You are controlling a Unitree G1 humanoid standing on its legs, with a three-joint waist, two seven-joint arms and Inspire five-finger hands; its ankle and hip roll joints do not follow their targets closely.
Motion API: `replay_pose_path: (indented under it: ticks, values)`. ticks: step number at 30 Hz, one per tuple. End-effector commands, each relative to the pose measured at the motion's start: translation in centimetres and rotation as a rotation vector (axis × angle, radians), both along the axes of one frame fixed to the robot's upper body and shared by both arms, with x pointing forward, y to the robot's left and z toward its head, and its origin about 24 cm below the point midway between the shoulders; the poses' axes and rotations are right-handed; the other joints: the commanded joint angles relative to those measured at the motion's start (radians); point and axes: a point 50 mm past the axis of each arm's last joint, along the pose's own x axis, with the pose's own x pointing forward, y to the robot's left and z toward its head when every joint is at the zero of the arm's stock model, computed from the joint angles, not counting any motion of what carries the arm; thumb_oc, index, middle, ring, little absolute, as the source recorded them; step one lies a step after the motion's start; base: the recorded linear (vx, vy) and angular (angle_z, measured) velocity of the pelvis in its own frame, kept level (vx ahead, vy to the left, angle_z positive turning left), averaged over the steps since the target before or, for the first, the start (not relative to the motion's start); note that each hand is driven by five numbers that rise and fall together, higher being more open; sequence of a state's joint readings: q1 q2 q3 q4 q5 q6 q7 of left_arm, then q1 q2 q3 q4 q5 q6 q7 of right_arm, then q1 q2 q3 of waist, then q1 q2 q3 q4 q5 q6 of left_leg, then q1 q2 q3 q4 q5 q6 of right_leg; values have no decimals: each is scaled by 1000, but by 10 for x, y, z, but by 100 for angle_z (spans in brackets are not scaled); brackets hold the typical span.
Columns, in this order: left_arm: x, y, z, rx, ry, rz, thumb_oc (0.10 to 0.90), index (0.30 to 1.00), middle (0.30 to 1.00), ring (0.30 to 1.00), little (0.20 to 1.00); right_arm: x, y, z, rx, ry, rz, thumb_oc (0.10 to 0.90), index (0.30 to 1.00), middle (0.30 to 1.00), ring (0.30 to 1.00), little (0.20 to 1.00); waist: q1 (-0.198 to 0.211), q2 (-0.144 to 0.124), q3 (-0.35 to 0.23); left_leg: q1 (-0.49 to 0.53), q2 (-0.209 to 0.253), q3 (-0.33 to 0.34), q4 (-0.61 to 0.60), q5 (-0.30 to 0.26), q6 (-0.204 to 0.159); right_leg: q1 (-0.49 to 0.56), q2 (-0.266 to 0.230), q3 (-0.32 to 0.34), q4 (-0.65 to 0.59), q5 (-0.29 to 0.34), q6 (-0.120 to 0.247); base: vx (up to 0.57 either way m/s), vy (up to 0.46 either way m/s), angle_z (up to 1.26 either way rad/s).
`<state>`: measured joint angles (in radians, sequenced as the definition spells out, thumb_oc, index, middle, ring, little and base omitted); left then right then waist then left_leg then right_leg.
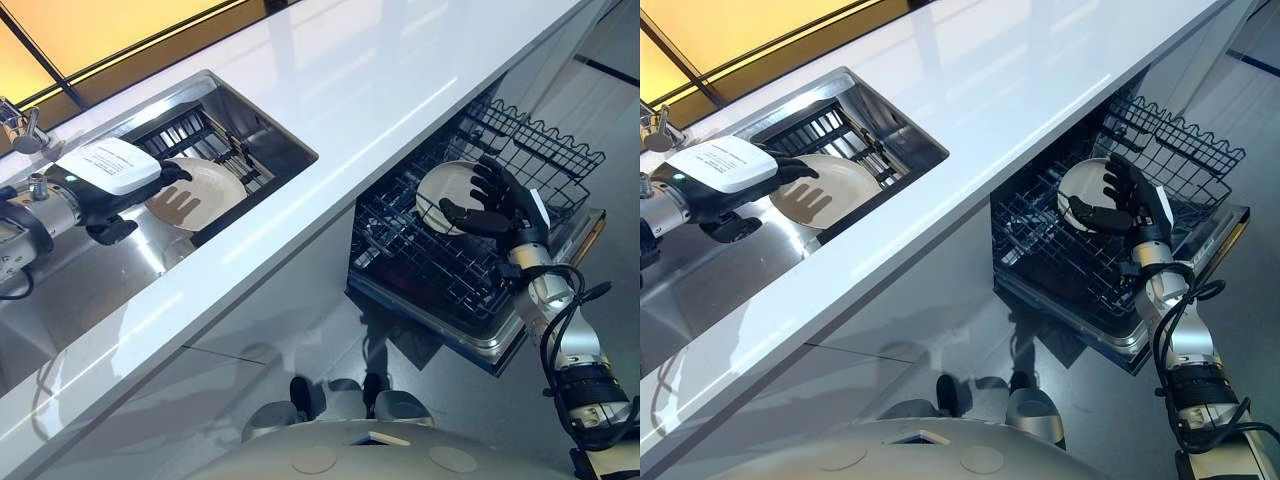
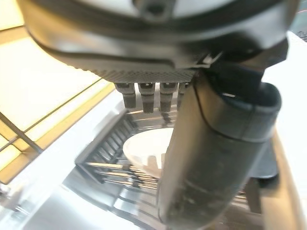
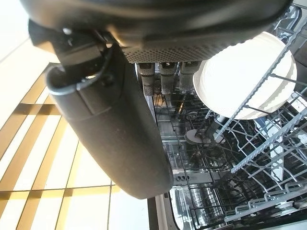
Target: Pick up plates and place into dishwasher.
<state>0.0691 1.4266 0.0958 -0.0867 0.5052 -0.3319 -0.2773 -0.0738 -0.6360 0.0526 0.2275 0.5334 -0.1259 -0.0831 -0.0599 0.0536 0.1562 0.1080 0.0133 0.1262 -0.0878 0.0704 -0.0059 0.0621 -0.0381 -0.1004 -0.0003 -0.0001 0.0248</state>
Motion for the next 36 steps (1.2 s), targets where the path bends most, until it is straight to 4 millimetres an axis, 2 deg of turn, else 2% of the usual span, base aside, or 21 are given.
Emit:
replay_pose_path:
  ticks: [1, 17, 24, 30, 34, 36]
  values:
    - [5, 13, 58, -21, -204, 76, 800, 900, 900, 900, 900, 14, 10, 53, -18, -256, 66, 800, 900, 900, 900, 900, -24, 20, -79, -31, -35, -33, 16, -71, -14, -27, 27, -41, 59, -48, 99, 0, 0, 0]
    - [6, 15, 33, -52, -49, 123, 800, 900, 900, 900, 900, 12, 9, 51, -31, -246, 66, 800, 900, 900, 900, 900, -30, 14, -72, -37, -40, -34, 12, -69, -10, -27, 25, -49, 49, -43, 103, 0, 0, 0]
    - [4, 14, 35, -56, -39, 139, 800, 900, 900, 900, 900, 12, 8, 50, -30, -238, 61, 800, 900, 900, 900, 900, -24, 16, -68, -39, -42, -38, 13, -68, -9, -26, 23, -51, 47, -44, 102, 0, 0, 0]
    - [6, 21, 24, -64, -87, 167, 800, 900, 900, 900, 900, 12, 9, 50, -28, -231, 72, 800, 900, 900, 900, 900, -25, 12, -66, -39, -46, -44, 13, -69, -6, -27, 24, -51, 51, -48, 100, 0, 0, 0]
    - [6, 33, 5, -91, -130, 195, 800, 900, 900, 900, 900, 11, 9, 47, -28, -227, 77, 800, 900, 900, 900, 900, -25, 6, -64, -39, -47, -46, 13, -69, -4, -28, 25, -52, 53, -48, 99, 0, 0, 0]
    - [4, 43, -12, -107, -144, 216, 800, 900, 900, 900, 900, 10, 9, 47, -29, -227, 78, 800, 900, 900, 900, 900, -25, 1, -63, -40, -48, -46, 13, -69, -2, -29, 26, -52, 52, -48, 98, 0, 0, 0]
